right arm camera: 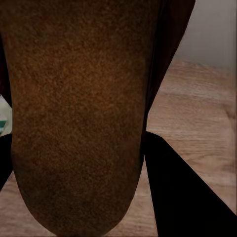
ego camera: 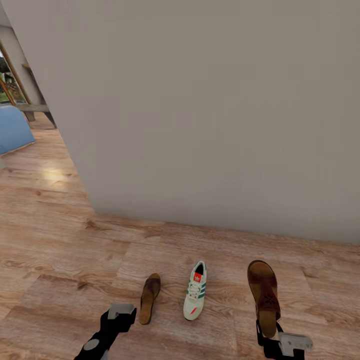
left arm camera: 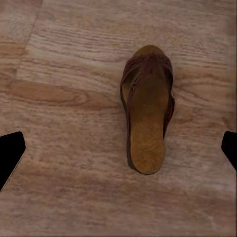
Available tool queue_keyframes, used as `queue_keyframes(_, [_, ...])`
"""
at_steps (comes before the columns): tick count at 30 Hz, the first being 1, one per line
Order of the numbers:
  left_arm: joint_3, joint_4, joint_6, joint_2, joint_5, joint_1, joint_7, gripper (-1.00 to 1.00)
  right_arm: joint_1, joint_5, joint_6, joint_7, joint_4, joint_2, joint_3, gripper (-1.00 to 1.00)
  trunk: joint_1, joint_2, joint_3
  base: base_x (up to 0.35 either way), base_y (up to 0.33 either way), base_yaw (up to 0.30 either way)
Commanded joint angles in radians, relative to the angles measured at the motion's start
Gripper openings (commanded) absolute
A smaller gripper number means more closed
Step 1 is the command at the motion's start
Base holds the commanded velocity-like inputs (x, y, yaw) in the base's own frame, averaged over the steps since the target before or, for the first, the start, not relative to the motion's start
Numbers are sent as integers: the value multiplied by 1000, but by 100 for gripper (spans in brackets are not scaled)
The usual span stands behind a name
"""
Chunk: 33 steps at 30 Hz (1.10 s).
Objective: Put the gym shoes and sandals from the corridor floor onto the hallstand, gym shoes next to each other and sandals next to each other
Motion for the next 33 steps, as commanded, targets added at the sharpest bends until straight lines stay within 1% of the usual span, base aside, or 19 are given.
queue_keyframes(1, [1,3,26,-3,3,-24,-3,100,0,7,0,-1,-21,1,-1,-100,0,0,-1,1,0,-7])
queue_keyframes(2, [0,6,81,-7,2,-67,1,100,0,8,3,9,-66,0,-2,-100,0,0,-1,1,0,-5])
queue_keyframes(3, [-2,10,172,-14,2,-143,5,100,0,8,27,41,-167,0,-2,-100,0,0,-1,0,0,-2])
queue_keyframes(4, [-2,10,189,-16,3,-160,6,100,0,8,39,51,-193,-1,-3,-100,0,0,-1,0,0,-1])
queue_keyframes(5, [-3,11,215,-21,3,-193,7,100,0,8,73,71,-243,-1,-3,-100,0,0,-1,0,0,0])
queue_keyframes(6, [-3,14,250,-31,1,-267,12,100,0,7,195,131,-362,-2,-6,-100,0,0,-1,0,0,0])
queue_keyframes(7, [-3,15,254,-32,1,-278,15,100,0,7,222,145,-382,-2,-7,-100,0,0,-1,0,0,0])
queue_keyframes(9, [-3,17,262,-34,0,-306,47,100,0,6,323,206,-434,-2,-9,-100,0,0,-1,0,0,0])
queue_keyframes(10, [-3,17,264,-34,1,-313,70,100,0,6,356,232,-449,-2,-9,-100,0,0,-1,0,0,0])
queue_keyframes(14, [-6,11,262,-34,-1,-318,116,100,0,7,403,276,-476,-2,-10,-100,0,0,-1,0,0,0])
queue_keyframes(16, [-7,10,260,-33,-3,-315,120,100,0,7,411,282,-492,-3,-10,-100,0,0,-1,0,0,0])
queue_keyframes(19, [-22,11,256,-33,-5,-314,123,100,0,8,417,286,-520,-4,-10,-100,0,0,-1,22,0,0])
queue_keyframes(22, [-32,14,257,-33,-6,-314,124,100,0,8,419,287,-531,-3,-9,-100,0,0,-1,204,0,-55])
queue_keyframes(25, [-34,14,256,-33,-5,-313,125,100,0,8,420,287,-535,-3,-9,-100,0,0,-1,225,0,-203])
queue_keyframes(30, [-36,1,252,-33,-4,-313,123,100,0,8,421,288,-537,-3,-9,-100,0,0,-1,35,0,-281])
queue_keyframes(33, [-38,0,252,-32,-5,-312,123,100,0,8,421,288,-537,-3,-9,-100,0,0,-1,10,0,-175])
